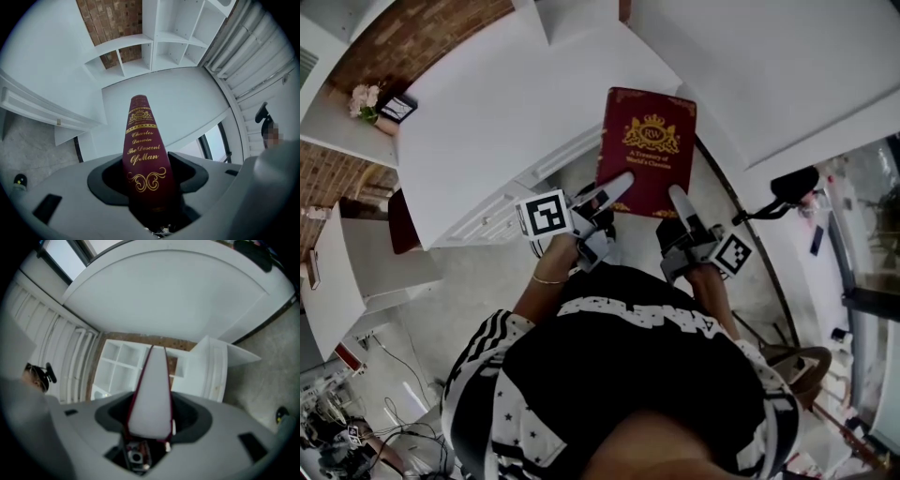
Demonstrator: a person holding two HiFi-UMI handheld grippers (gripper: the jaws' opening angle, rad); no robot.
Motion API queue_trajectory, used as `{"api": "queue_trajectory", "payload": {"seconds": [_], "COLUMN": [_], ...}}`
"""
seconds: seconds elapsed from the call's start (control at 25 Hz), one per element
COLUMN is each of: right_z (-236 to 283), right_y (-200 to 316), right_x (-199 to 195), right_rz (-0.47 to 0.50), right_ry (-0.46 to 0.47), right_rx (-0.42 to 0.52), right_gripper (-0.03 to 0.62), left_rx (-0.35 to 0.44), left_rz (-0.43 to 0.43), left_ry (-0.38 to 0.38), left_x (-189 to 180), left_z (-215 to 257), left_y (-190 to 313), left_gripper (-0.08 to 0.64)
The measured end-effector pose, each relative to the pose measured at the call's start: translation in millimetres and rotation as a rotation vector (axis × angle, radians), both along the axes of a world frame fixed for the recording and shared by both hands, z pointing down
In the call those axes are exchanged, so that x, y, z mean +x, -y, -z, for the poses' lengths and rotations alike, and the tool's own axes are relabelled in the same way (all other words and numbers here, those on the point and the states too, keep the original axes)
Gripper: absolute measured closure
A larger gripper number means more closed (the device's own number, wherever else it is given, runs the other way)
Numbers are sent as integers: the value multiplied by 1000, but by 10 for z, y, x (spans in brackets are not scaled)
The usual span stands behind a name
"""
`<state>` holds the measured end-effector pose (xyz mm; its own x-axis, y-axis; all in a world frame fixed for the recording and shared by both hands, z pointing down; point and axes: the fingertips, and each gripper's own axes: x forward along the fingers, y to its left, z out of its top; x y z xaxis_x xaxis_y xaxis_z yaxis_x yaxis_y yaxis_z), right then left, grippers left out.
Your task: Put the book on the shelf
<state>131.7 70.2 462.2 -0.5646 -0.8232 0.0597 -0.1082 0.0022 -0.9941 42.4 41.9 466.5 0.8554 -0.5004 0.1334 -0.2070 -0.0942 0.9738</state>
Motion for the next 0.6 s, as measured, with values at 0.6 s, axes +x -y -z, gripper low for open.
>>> {"api": "queue_trajectory", "payload": {"seconds": [0.6], "right_z": [-159], "right_y": [699], "right_x": [-158], "right_rz": [-27], "right_ry": [-32], "right_rx": [-33], "right_gripper": [342], "left_rx": [-24], "left_rz": [-28], "left_ry": [-41], "left_x": [-131], "left_z": [-163], "left_y": [730], "left_gripper": [287]}}
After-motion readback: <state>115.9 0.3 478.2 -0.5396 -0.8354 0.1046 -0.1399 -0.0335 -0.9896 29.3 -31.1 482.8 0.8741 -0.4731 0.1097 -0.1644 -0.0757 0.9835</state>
